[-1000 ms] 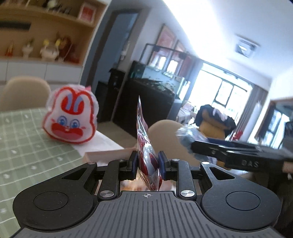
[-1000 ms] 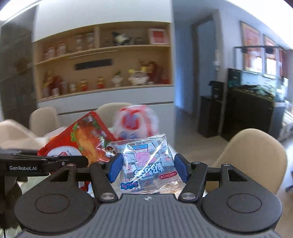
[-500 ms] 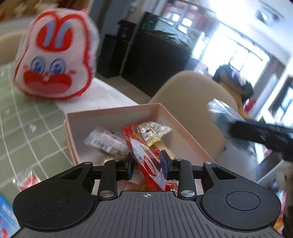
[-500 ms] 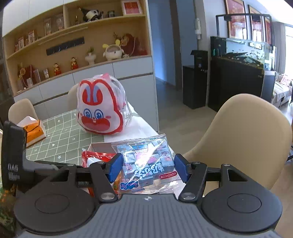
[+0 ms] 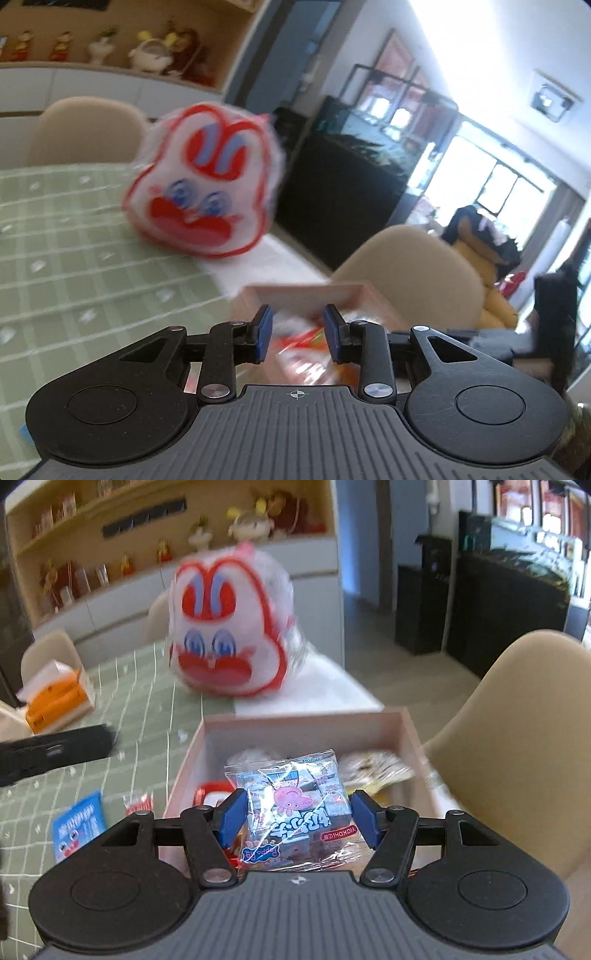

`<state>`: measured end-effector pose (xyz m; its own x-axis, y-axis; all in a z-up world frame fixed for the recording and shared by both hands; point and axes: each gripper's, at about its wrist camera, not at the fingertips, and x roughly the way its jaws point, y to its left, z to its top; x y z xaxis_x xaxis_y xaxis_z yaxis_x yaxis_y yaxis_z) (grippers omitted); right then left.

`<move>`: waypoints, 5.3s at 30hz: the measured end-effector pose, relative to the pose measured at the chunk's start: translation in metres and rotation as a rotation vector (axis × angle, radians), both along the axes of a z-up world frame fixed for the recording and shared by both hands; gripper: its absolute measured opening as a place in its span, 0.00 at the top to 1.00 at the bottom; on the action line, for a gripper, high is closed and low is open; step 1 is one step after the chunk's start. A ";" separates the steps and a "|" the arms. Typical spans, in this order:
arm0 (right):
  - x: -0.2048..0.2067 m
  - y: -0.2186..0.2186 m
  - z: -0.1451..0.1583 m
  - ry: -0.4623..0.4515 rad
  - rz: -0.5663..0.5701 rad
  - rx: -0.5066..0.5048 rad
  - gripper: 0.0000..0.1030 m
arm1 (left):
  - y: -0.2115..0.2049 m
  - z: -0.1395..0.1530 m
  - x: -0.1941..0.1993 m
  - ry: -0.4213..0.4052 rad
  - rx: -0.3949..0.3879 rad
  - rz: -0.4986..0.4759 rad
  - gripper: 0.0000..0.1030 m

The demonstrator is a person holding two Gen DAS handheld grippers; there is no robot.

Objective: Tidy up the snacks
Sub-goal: 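Drop the red bag and candy packet into the pink box, opening both tools, then move both tools to the blue seaweed bag and clear cookie packet, then grasp the blue seaweed bag with the left tool, then grasp the clear cookie packet with the right tool while left holds the seaweed bag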

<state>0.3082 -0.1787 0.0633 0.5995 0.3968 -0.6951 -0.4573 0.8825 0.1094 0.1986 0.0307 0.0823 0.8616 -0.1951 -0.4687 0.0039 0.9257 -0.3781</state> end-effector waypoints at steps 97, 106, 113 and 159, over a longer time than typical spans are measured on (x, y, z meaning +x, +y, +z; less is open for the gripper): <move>-0.090 0.171 -0.045 0.087 0.145 -0.229 0.56 | 0.113 -0.067 -0.130 0.256 -0.082 0.144 0.67; -0.158 0.141 -0.036 0.122 0.251 -0.117 0.57 | 0.120 -0.074 -0.128 0.259 -0.127 0.138 0.67; -0.178 0.132 -0.027 -0.001 0.258 -0.002 0.57 | 0.129 -0.080 -0.127 0.237 -0.187 0.151 0.67; -0.212 0.102 -0.063 -0.066 0.194 0.088 0.54 | 0.072 -0.069 -0.128 0.145 -0.082 -0.054 0.75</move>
<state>0.0963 -0.0766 0.0000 0.5488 0.5664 -0.6148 -0.6264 0.7656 0.1462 0.0707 0.1026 0.0131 0.7731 -0.2819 -0.5682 -0.0074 0.8917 -0.4525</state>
